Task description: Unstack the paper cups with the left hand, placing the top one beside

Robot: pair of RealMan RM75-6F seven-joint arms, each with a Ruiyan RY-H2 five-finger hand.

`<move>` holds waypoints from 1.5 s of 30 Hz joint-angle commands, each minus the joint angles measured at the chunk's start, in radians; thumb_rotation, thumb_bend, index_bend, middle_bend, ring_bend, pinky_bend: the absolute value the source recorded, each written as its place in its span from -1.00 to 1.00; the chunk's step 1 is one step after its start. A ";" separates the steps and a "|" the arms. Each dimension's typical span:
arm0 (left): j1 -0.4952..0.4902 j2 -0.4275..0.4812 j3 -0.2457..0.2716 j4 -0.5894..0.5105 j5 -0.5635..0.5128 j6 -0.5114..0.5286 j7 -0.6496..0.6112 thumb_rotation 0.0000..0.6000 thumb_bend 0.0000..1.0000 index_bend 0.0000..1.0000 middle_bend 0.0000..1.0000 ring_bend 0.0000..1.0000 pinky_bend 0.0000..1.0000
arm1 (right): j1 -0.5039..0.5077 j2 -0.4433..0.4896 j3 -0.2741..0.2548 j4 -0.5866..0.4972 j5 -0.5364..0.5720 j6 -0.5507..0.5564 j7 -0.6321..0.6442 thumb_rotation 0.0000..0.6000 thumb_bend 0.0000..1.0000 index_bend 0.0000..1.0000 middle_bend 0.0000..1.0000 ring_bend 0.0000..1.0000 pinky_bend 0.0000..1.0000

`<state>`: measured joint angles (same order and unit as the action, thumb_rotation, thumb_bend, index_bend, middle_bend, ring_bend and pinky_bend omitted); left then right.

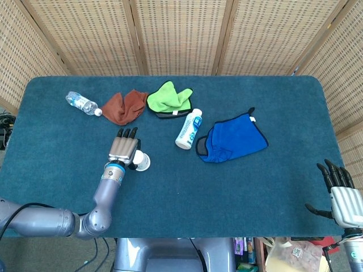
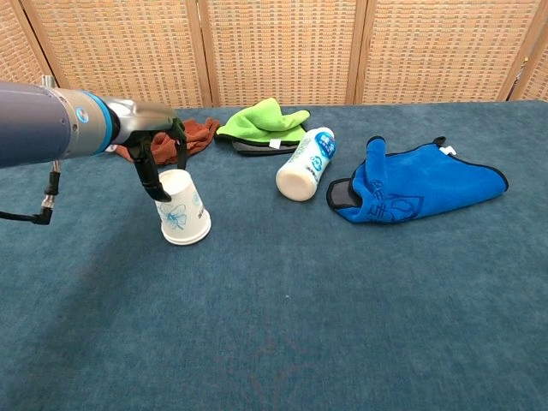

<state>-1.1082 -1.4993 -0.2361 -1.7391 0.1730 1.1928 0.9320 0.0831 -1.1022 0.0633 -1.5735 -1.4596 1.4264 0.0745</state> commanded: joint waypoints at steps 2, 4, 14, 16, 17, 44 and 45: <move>0.003 0.018 -0.007 -0.025 0.011 0.010 -0.005 1.00 -0.52 0.07 -1.00 -1.00 -1.00 | 0.000 0.000 0.001 0.000 0.001 0.000 0.000 1.00 -0.81 -1.00 -1.00 -1.00 -1.00; 0.002 0.031 -0.012 -0.041 0.014 0.018 -0.003 1.00 -0.52 0.07 -1.00 -1.00 -1.00 | 0.000 0.000 0.000 0.000 0.000 0.000 0.000 1.00 -0.81 -1.00 -1.00 -1.00 -1.00; 0.001 0.089 -0.029 -0.109 -0.006 0.038 0.006 1.00 -0.52 0.08 -1.00 -1.00 -1.00 | -0.001 0.001 0.002 -0.001 0.002 0.002 0.004 1.00 -0.81 -1.00 -1.00 -1.00 -1.00; -0.001 0.097 -0.029 -0.117 -0.018 0.037 0.012 1.00 -0.52 0.09 -1.00 -1.00 -1.00 | -0.001 0.001 0.002 -0.001 0.001 0.001 0.004 1.00 -0.81 -1.00 -1.00 -1.00 -1.00; -0.003 0.104 -0.029 -0.124 -0.030 0.035 0.019 1.00 -0.52 0.09 -1.00 -1.00 -1.00 | -0.001 0.001 0.002 -0.001 0.002 0.001 0.004 1.00 -0.81 -1.00 -1.00 -1.00 -1.00; -0.039 0.294 -0.068 -0.257 -0.184 -0.012 0.027 1.00 -0.52 0.10 -1.00 -1.00 -1.00 | 0.001 0.000 0.000 -0.005 0.000 -0.005 -0.011 1.00 -0.81 -1.00 -1.00 -1.00 -1.00; -0.038 0.314 -0.077 -0.273 -0.184 -0.010 0.021 1.00 -0.51 0.10 -1.00 -1.00 -1.00 | 0.001 -0.001 0.000 -0.005 0.001 -0.005 -0.012 1.00 -0.81 -1.00 -1.00 -1.00 -1.00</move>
<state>-1.1469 -1.2135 -0.2994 -1.9863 -0.0112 1.1804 0.9640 0.0842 -1.1027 0.0630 -1.5787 -1.4591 1.4214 0.0625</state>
